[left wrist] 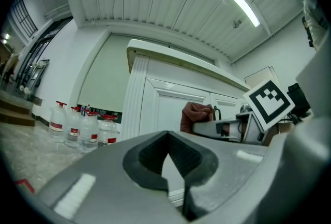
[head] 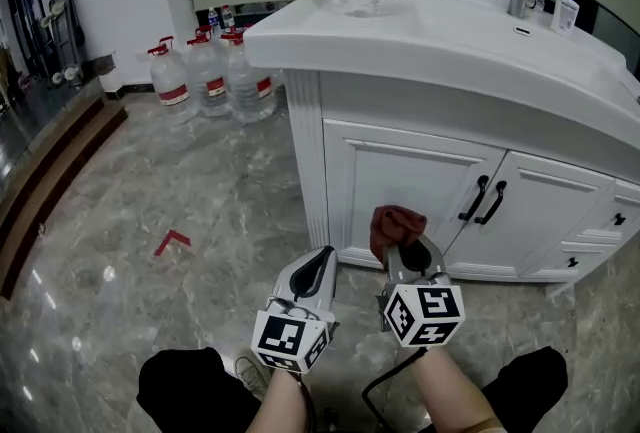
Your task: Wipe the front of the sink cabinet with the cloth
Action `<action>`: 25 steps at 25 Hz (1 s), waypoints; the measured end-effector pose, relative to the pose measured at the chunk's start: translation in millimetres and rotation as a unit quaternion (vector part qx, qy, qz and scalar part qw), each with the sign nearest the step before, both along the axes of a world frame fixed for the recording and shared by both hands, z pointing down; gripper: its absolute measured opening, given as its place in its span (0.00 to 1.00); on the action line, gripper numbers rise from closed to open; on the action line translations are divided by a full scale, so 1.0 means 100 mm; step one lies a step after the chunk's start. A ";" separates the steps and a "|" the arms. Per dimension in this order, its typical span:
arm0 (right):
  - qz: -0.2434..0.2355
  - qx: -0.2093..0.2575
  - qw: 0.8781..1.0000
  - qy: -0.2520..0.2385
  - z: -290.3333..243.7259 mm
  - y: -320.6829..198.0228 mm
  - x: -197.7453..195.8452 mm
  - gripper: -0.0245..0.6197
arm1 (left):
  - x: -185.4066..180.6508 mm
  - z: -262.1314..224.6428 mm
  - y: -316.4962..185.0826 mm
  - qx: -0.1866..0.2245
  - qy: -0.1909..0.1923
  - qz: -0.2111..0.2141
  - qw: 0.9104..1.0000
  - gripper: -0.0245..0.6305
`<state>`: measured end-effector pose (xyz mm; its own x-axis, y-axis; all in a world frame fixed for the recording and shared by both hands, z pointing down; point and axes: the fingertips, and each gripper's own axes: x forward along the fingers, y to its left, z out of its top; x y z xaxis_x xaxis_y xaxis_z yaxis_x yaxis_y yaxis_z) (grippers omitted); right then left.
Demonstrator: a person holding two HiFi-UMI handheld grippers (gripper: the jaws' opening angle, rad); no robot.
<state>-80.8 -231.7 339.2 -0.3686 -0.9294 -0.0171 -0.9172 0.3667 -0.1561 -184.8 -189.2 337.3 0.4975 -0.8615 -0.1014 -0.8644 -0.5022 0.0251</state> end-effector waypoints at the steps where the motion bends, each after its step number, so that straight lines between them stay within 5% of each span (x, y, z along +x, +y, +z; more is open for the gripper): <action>1: -0.004 0.006 1.000 0.000 -0.08 -0.09 -0.10 0.16 | -0.06 -0.02 -0.06 0.004 -0.004 0.002 1.000 0.04; 14: -0.040 0.090 0.995 0.010 -0.99 -0.69 -0.98 0.16 | -0.40 -0.04 -0.49 0.011 -0.020 0.040 0.999 0.04; 20: -0.022 0.089 0.996 0.018 -0.98 -0.68 -0.82 0.16 | -0.33 -0.02 -0.49 0.013 -0.005 0.043 0.999 0.04; 25: 0.018 0.086 0.996 0.032 -1.02 -0.58 -0.31 0.16 | -0.07 -0.09 -0.42 0.021 -0.001 0.059 0.998 0.04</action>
